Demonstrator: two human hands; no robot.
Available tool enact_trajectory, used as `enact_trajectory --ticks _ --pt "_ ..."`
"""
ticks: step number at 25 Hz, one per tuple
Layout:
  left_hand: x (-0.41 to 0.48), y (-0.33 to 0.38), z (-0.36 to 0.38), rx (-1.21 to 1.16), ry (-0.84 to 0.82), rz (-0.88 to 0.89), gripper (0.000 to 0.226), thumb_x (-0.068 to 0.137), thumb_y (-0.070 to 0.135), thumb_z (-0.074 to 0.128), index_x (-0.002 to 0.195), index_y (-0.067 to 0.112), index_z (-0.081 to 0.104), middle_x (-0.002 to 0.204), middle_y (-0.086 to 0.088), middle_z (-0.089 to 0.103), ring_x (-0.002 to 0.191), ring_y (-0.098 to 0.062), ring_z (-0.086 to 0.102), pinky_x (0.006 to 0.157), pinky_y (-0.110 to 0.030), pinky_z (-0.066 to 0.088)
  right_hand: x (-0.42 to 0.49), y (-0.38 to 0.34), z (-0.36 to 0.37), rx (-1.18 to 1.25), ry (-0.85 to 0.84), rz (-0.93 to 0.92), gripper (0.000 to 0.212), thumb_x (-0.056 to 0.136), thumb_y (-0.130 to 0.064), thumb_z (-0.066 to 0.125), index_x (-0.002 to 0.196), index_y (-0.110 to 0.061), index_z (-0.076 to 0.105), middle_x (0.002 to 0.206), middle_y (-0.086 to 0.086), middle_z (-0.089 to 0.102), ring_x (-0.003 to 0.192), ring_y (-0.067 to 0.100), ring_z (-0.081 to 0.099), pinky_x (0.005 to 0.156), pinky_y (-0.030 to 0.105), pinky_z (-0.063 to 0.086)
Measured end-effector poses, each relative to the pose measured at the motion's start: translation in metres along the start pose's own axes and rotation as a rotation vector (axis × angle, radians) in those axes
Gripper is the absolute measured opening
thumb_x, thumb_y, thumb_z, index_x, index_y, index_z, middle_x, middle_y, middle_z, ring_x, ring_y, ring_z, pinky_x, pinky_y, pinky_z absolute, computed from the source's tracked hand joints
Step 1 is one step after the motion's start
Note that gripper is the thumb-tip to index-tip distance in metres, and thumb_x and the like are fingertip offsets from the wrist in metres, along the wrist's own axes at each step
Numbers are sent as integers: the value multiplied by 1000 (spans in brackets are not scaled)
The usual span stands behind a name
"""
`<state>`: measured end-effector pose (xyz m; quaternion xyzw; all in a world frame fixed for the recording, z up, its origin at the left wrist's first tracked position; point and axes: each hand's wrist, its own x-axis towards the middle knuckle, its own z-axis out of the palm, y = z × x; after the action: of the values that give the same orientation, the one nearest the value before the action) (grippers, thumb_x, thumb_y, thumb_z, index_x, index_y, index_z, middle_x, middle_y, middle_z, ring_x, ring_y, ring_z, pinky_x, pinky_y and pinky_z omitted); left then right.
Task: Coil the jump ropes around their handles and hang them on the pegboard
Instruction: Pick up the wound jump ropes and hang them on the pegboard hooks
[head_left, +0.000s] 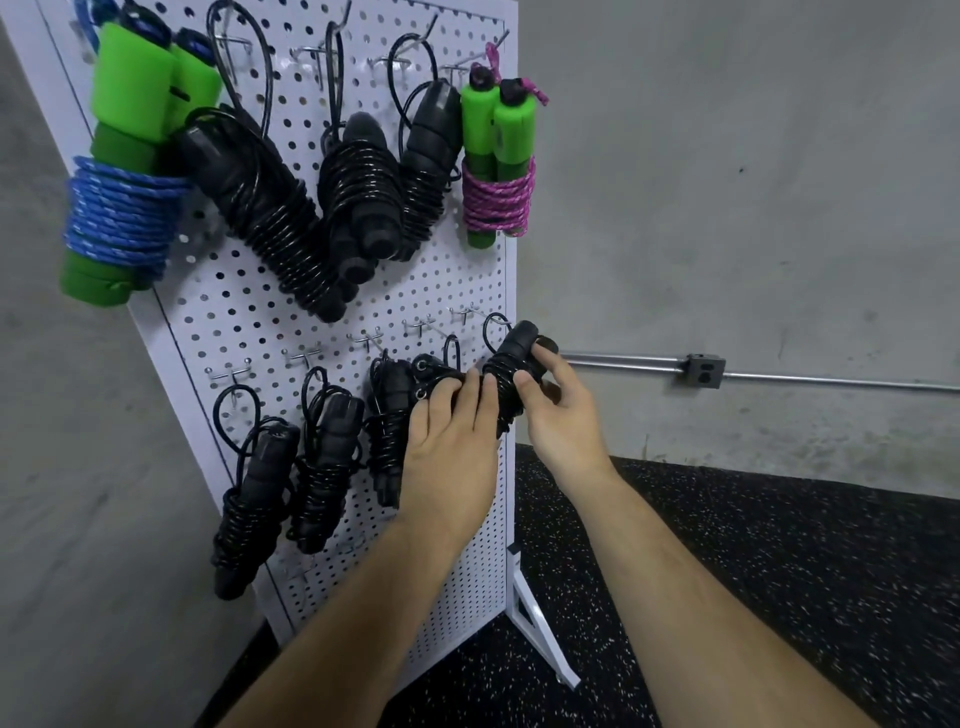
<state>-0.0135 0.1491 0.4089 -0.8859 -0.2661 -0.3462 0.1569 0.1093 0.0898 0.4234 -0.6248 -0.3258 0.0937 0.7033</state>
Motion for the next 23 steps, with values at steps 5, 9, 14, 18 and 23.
enact_trajectory --ticks 5,9,14,18,23 --pt "-6 2 4 40 -46 -5 75 81 19 78 148 10 46 151 -8 49 133 -26 36 113 -42 18 -1 18 5 -116 17 -43 44 94 -39 56 138 -35 55 133 -4 61 119 10 61 105 39 51" --pt "-12 0 1 -1 -70 20 68 92 20 64 154 12 38 157 -5 41 144 -24 28 121 -41 5 -13 15 -1 -228 -18 -112 45 100 -32 55 144 -27 51 144 -5 54 130 10 53 112 39 44" --pt "-26 -2 -3 -91 -137 58 64 98 24 51 157 9 32 161 -5 35 149 -23 25 125 -40 1 -46 9 -12 -618 -173 -286 48 103 -27 52 151 -23 44 158 3 37 143 8 33 116 27 34" --pt "-42 -3 -10 -199 -137 87 61 98 21 54 155 8 36 159 -6 39 147 -23 29 125 -40 11 -74 16 -21 -871 -242 -406 52 100 -26 56 150 -20 43 158 10 36 140 30 42 111 45 43" --pt "-83 5 -25 -424 -236 79 59 100 22 54 154 9 35 154 -4 42 142 -18 29 120 -34 22 -108 17 -40 -1116 -307 -507 50 97 -25 54 145 -13 47 152 14 42 129 36 48 96 49 51"
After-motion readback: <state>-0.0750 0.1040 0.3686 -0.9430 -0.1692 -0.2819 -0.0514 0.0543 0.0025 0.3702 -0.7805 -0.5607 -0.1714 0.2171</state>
